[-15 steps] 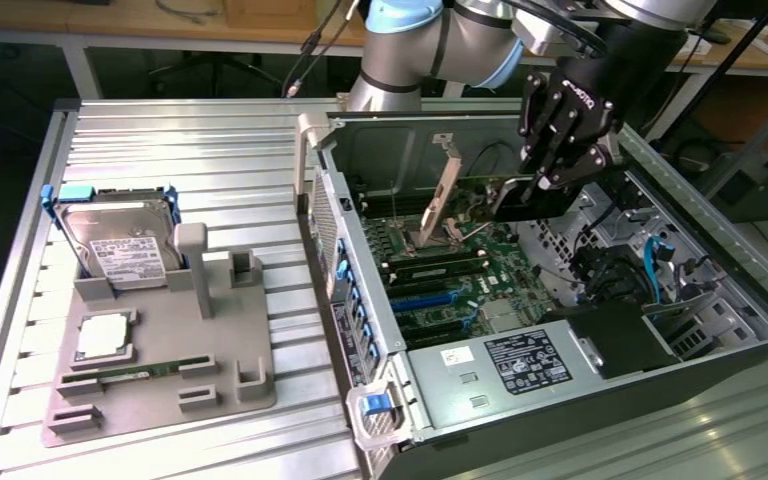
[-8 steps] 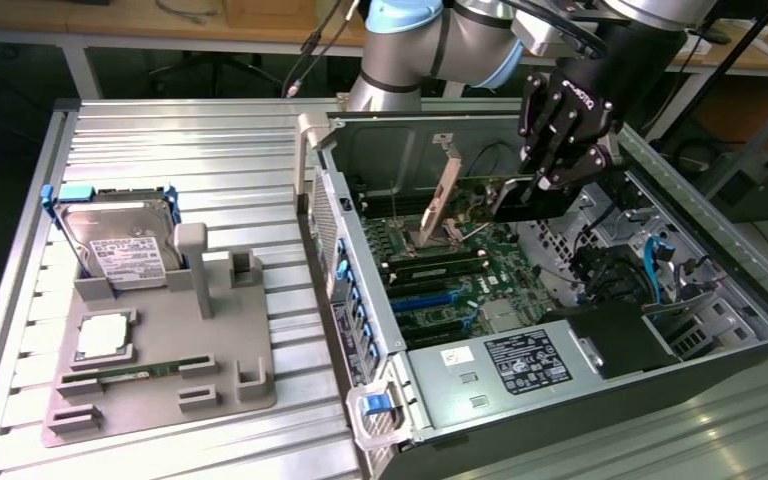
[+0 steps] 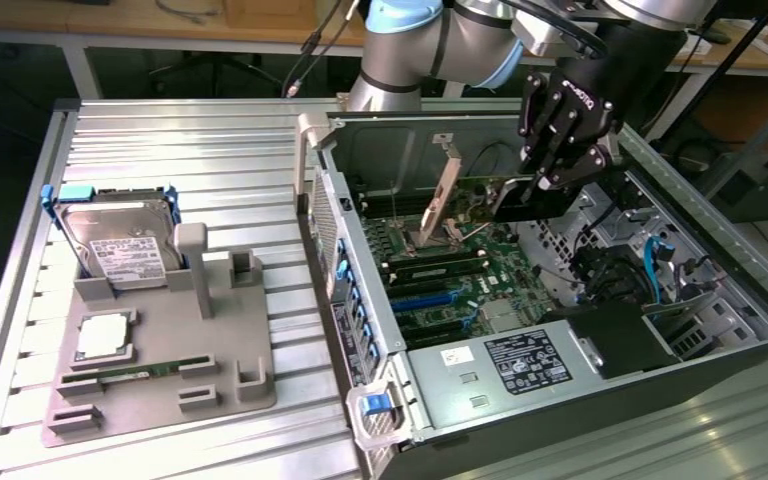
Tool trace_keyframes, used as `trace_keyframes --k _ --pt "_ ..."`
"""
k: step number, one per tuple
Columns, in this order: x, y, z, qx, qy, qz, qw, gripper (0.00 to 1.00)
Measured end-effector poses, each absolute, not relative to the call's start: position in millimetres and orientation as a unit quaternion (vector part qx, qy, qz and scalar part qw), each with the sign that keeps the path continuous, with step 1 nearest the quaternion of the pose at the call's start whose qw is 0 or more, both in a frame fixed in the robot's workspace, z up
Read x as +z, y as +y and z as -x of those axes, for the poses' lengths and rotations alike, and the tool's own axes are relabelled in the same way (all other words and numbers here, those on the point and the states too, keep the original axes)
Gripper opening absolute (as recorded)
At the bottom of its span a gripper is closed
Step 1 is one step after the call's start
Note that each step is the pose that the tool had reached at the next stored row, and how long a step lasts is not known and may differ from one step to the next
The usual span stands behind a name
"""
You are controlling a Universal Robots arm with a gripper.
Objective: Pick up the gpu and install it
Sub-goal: 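Insert the gpu into the slot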
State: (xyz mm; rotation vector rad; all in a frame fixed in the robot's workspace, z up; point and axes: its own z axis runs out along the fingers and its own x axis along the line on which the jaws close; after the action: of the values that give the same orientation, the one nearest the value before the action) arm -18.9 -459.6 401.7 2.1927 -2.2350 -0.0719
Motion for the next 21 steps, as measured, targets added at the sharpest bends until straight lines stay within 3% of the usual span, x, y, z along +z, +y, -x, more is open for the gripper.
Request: trace_keyframes --k 21 --pt "361 -462 39 -0.023 -0.710 -0.704 0.005 0.27"
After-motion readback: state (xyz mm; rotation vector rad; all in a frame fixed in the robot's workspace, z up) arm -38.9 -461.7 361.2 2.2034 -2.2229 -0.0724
